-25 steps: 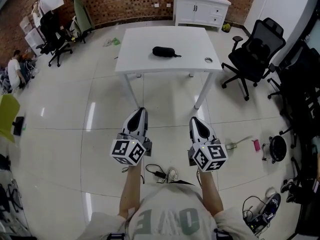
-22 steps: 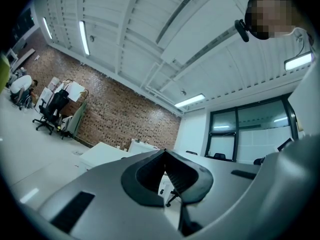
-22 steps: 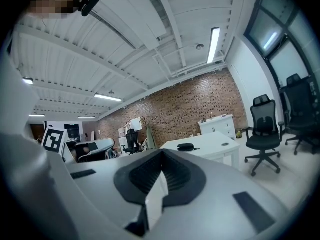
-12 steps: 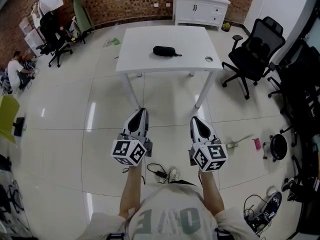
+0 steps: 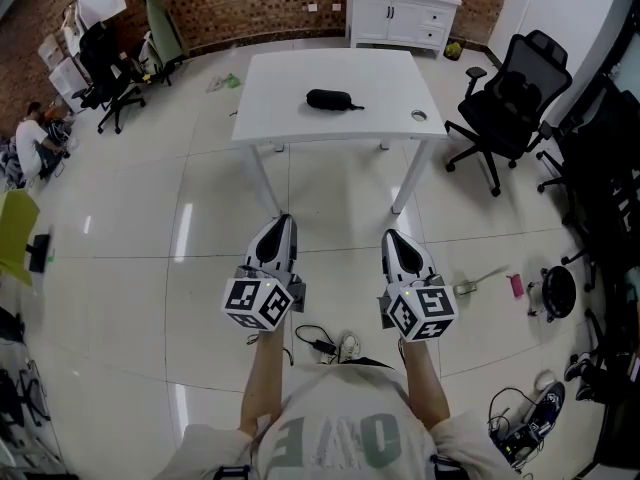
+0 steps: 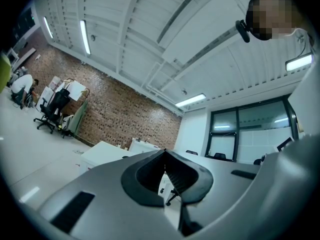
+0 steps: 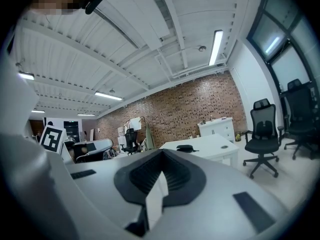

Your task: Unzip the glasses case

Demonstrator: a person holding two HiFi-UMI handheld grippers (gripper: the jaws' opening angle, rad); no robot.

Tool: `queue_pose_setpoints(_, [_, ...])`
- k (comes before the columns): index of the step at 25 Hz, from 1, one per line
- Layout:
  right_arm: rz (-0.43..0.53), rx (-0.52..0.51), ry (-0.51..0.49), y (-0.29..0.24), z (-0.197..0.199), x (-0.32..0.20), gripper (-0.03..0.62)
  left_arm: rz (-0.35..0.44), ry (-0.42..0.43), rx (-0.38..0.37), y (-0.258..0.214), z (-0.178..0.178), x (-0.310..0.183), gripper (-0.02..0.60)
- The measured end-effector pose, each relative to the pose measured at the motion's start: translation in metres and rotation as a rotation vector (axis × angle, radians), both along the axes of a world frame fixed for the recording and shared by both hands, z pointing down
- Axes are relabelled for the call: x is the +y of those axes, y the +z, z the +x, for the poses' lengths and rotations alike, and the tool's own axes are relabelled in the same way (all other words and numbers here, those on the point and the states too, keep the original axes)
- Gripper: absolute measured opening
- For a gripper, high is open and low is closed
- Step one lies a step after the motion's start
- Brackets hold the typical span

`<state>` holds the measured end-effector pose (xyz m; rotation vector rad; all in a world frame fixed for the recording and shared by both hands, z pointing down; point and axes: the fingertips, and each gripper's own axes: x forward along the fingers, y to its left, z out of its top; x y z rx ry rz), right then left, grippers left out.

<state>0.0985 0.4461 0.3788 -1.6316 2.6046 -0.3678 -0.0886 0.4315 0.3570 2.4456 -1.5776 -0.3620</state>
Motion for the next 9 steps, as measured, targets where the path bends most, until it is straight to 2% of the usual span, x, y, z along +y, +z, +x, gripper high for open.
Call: queue_pose_setpoints(9, [0.006,0.0,-0.006,-0.0034,-0.0022,-0.006,0.0,-0.006,-0.005,0.008,-0.0003,-0.0019,-0.0043,0.005])
